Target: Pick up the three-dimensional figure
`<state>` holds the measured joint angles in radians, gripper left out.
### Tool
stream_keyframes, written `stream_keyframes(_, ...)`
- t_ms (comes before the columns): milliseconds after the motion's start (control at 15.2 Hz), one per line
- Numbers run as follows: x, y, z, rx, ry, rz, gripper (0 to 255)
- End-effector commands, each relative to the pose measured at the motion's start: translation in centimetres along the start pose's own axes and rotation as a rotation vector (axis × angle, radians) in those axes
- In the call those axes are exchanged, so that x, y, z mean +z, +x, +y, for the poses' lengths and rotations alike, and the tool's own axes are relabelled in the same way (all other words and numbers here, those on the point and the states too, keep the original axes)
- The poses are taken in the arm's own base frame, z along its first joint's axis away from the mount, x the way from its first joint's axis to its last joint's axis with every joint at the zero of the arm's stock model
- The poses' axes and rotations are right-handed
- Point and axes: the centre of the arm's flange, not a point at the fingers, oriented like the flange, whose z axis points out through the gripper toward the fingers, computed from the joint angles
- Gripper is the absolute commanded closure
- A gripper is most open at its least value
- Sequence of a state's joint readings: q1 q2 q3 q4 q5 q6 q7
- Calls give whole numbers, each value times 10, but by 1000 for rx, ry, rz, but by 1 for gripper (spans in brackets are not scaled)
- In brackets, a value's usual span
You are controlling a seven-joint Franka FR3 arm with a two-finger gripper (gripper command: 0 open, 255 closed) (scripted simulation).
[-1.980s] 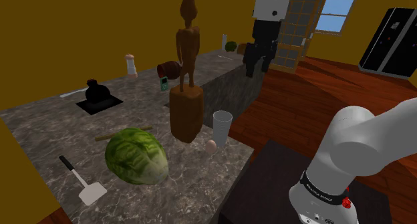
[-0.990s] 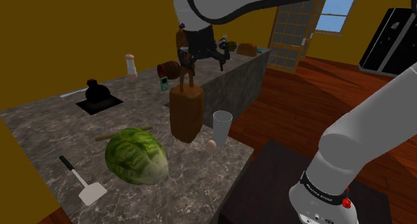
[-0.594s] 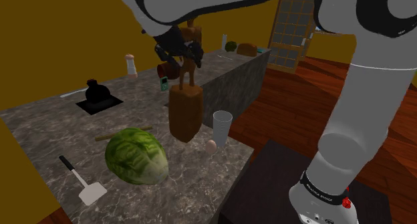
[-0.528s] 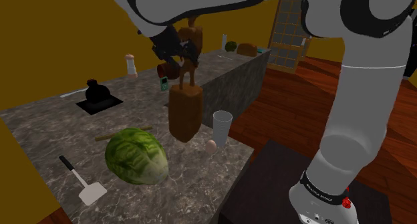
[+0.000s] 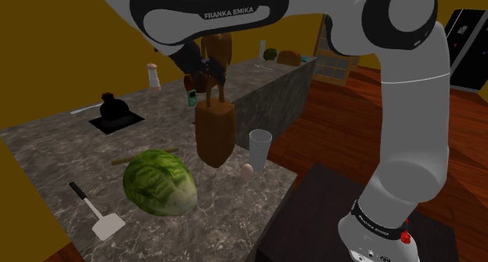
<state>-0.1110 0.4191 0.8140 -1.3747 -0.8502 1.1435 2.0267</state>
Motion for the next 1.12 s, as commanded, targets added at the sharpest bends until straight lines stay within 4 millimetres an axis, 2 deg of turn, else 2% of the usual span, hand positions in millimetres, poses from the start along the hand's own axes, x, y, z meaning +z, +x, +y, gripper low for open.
stream_keyframes(0, 10, -10, -3, 1, 0, 0, 0)
stream_keyframes(132, 10, -10, -3, 1, 0, 0, 0)
stream_keyframes(198, 9, -9, -3, 1, 0, 0, 255)
stream_keyframes(792, 10, -10, -3, 1, 0, 0, 255)
stream_keyframes(1056, -5, 4, 0, 1, 0, 0, 255)
